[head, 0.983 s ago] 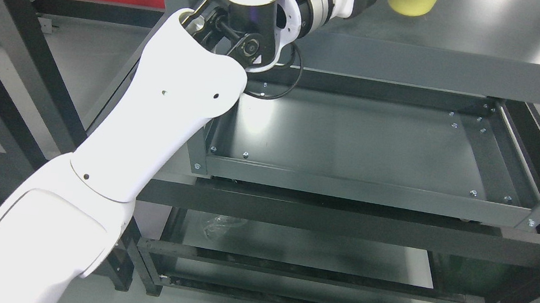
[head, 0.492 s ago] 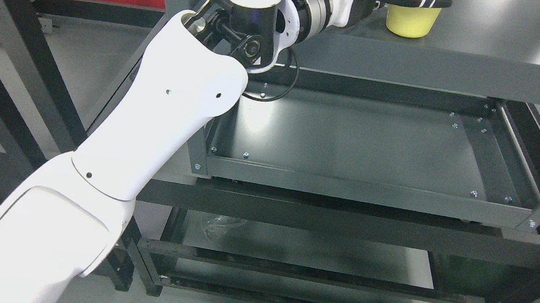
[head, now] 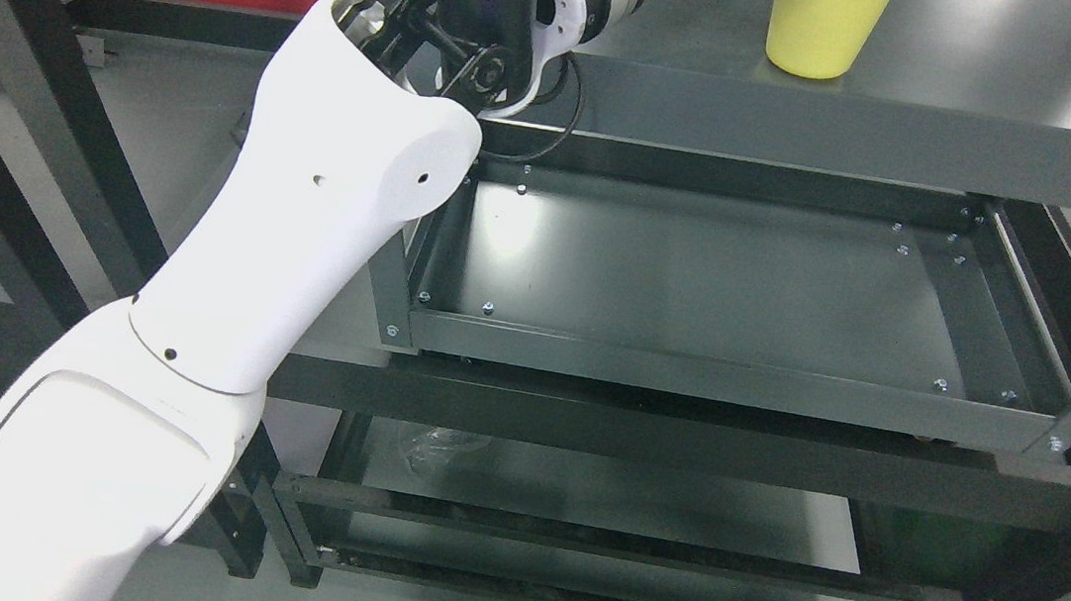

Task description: Place yellow IKEA cup on middle right shelf

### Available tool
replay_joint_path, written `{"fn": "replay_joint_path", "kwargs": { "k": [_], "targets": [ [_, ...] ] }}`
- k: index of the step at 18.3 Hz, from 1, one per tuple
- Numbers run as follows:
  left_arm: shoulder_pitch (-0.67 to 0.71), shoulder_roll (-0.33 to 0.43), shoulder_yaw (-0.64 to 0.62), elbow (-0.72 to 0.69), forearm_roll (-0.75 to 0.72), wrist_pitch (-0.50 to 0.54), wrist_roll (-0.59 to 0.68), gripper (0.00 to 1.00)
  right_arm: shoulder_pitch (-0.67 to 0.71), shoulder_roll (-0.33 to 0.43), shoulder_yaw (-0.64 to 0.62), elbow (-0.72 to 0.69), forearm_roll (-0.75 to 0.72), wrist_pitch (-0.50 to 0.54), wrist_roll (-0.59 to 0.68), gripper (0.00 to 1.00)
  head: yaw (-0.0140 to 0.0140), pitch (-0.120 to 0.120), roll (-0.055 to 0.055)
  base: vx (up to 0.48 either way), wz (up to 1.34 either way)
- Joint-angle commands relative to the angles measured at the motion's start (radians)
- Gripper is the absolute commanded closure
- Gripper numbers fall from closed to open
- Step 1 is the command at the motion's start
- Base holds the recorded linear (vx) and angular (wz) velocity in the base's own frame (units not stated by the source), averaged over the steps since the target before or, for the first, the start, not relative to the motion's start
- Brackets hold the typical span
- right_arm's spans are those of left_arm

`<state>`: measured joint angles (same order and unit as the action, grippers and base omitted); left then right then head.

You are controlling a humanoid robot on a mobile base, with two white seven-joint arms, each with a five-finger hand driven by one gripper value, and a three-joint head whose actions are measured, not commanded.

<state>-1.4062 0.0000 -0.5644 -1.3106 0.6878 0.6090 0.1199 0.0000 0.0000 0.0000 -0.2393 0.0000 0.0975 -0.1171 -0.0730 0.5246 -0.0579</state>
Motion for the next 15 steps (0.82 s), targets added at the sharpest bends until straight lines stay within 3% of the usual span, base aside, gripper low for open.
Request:
{"fn": "replay_joint_path", "kwargs": {
  "k": [1, 4, 9, 15],
  "targets": [
    [-0.008, 0.017, 0.083, -0.162, -0.094, -0.003, -0.003, 0.02, 0.014, -0.017, 0.017, 0.000, -0.025, -0.004, 0.001, 0.01, 0.0000, 0.000, 0.000, 0.000, 0.00],
    [-0.013, 0.017, 0.087, -0.199, -0.094, 0.001, -0.072, 0.02, 0.014, -0.017, 0.017, 0.000, -0.025, -0.004, 0.001, 0.01, 0.0000, 0.000, 0.000, 0.000, 0.00],
    [-0.014, 0.017, 0.078, -0.245, -0.079, 0.057, -0.458, 0.05, 0.014, -0.017, 0.017, 0.000, -0.025, -0.004, 0.001, 0.01, 0.0000, 0.000, 0.000, 0.000, 0.00],
    [0.012, 0.017, 0.015, -0.312, -0.047, 0.061, -0.791, 0.04, 0.014, -0.017, 0.017, 0.000, -0.025, -0.004, 0.001, 0.01, 0.0000, 0.000, 0.000, 0.000, 0.00]
  ]
}}
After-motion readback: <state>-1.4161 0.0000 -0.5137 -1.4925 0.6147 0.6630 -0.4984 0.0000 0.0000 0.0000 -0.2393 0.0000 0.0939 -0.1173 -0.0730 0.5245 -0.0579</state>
